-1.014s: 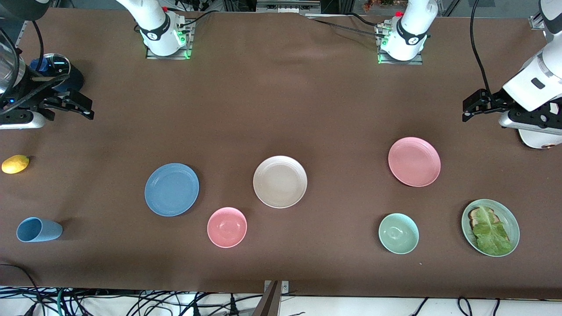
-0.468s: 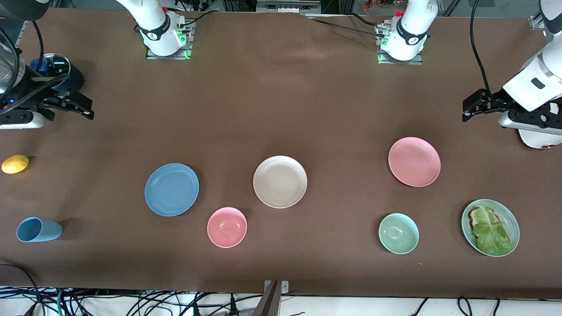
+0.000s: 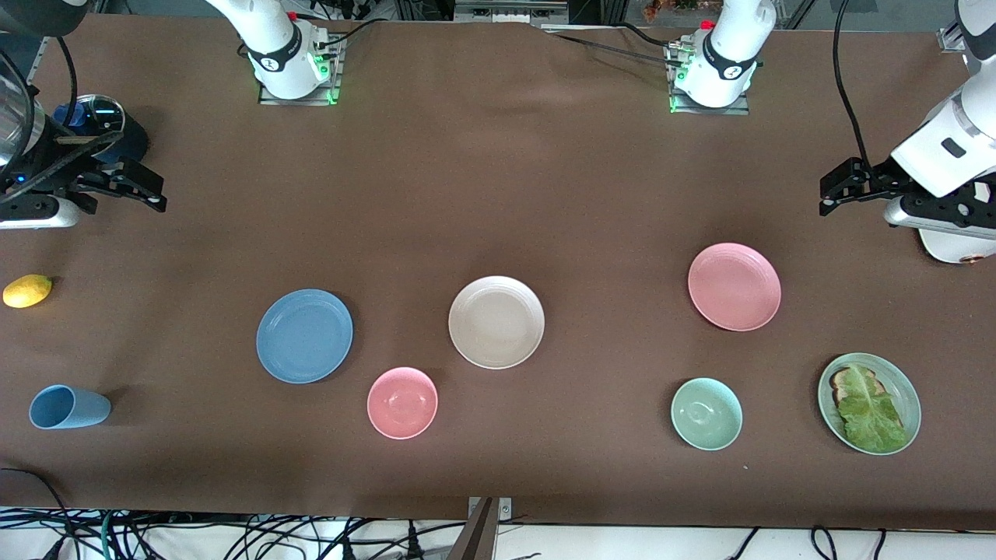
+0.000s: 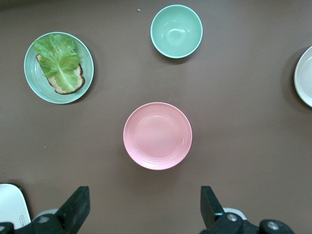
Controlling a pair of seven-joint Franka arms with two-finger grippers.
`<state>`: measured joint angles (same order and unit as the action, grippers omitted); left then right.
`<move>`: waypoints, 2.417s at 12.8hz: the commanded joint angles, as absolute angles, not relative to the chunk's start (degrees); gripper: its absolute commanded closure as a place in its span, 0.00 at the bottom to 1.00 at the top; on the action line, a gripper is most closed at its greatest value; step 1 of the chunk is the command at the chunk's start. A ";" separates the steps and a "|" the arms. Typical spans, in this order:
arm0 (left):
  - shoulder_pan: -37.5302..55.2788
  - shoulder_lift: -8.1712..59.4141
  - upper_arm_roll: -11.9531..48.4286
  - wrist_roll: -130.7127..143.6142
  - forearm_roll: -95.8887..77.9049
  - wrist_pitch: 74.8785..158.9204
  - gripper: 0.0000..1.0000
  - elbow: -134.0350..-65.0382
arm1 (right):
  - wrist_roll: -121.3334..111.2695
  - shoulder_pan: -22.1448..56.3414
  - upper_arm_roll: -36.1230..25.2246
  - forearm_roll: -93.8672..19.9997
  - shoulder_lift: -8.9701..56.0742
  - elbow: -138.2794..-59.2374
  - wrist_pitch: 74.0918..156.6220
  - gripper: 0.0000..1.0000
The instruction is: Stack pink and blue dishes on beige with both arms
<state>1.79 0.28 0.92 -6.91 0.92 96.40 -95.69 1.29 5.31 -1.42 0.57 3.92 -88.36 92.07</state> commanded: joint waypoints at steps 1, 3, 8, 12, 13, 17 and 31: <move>1.93 -0.62 1.05 -7.65 2.20 96.33 0.00 -96.33 | 1.23 4.66 -1.05 0.26 3.69 -88.07 91.41 0.00; 1.93 -0.62 1.05 -7.65 2.20 96.33 0.00 -96.33 | 1.32 4.57 -1.05 0.18 3.69 -88.07 91.32 0.00; 1.93 -0.62 1.05 -7.65 2.20 96.33 0.00 -96.33 | 1.58 4.57 -1.05 -0.88 5.01 -87.98 91.85 0.00; 1.93 -0.62 1.05 -7.65 2.20 96.24 0.00 -96.33 | 1.41 4.57 -1.05 -0.88 4.48 -87.98 91.23 0.00; 1.93 -0.62 1.05 -7.65 2.20 96.24 0.00 -96.24 | 1.41 4.57 -1.05 -0.88 4.40 -87.98 91.23 0.00; 2.02 -0.62 1.05 -7.65 2.20 96.15 0.00 -96.33 | 1.67 4.66 -0.97 -1.49 3.61 -88.07 91.40 0.00; 1.93 -0.35 1.05 -7.30 2.11 95.80 0.00 -96.06 | 2.99 4.75 -0.79 -2.29 2.29 -90.17 91.67 0.00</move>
<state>1.81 0.28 0.92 -6.91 0.92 96.33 -95.69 2.56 5.30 -0.88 -1.52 3.93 -88.56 91.53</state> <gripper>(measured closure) 0.000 0.000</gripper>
